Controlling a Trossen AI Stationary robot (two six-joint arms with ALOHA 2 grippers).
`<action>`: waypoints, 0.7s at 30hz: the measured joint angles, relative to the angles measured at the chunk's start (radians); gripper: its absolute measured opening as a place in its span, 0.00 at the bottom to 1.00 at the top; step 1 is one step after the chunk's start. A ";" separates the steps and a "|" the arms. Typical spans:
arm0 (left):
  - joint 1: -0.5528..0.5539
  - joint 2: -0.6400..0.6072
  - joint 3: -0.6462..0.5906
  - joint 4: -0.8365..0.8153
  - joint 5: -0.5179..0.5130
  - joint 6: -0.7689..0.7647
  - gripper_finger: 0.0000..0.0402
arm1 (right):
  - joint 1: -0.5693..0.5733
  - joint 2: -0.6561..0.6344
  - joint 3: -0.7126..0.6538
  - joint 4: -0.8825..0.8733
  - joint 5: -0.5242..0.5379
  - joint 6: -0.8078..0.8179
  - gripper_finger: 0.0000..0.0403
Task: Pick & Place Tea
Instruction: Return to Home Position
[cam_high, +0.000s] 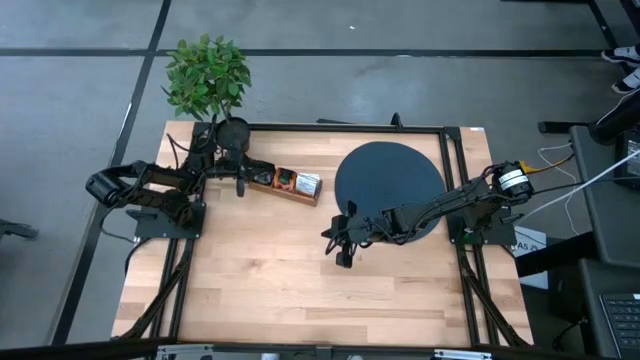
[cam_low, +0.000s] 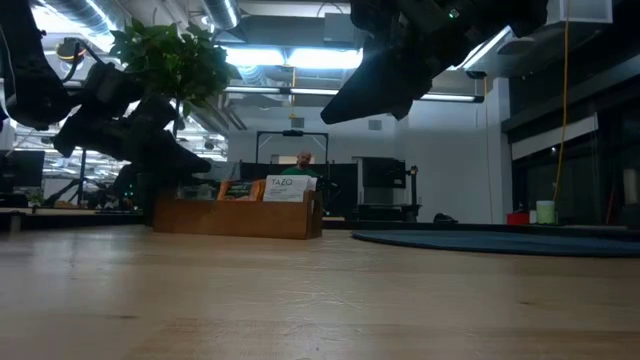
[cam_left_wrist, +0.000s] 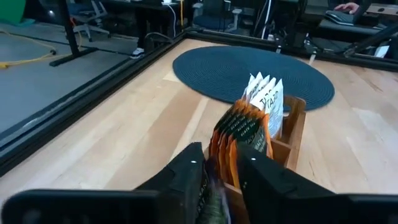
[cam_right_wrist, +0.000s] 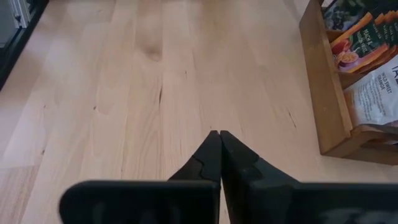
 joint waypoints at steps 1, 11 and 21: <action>0.000 -0.001 0.000 0.004 -0.002 0.000 0.25 | 0.000 0.000 0.000 0.000 0.000 0.001 0.01; 0.000 -0.127 0.000 0.090 0.028 -0.093 0.33 | -0.002 -0.014 0.000 0.004 -0.038 -0.085 0.01; -0.013 -0.385 0.000 0.073 0.086 -0.329 0.04 | -0.095 -0.202 0.001 -0.116 -0.120 -0.190 0.01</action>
